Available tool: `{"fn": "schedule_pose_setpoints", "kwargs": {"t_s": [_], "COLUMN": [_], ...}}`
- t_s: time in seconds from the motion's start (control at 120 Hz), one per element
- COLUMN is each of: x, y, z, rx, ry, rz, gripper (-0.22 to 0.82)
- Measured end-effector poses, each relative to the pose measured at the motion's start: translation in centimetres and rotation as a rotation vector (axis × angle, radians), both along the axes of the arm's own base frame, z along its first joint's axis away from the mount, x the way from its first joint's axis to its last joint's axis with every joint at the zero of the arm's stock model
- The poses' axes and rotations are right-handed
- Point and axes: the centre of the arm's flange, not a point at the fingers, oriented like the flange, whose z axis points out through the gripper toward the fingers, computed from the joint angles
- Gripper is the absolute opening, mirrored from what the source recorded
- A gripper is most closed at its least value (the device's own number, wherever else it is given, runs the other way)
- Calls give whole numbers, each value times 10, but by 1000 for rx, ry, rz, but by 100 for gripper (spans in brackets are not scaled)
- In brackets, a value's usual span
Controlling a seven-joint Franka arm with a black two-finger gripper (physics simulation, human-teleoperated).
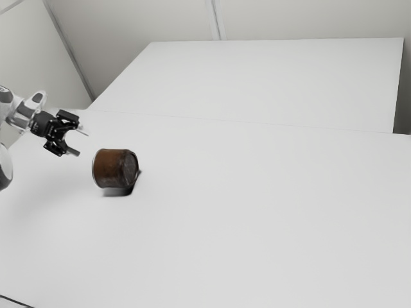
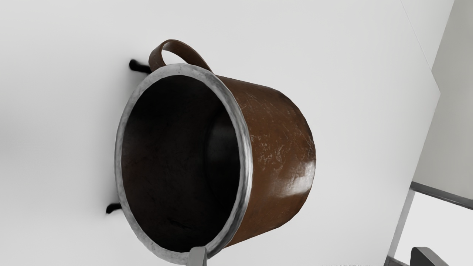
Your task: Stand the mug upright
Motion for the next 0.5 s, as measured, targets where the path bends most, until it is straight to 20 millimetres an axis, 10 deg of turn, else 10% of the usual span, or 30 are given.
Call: {"fn": "schedule_pose_setpoints", "kwargs": {"t_s": [0.15, 0.5], "x": [-15, -13], "y": [1, -24], "z": [-49, -86], "rx": [-132, -313], "ry": [-26, -168], "rz": [28, 45], "gripper": [60, 60]}}
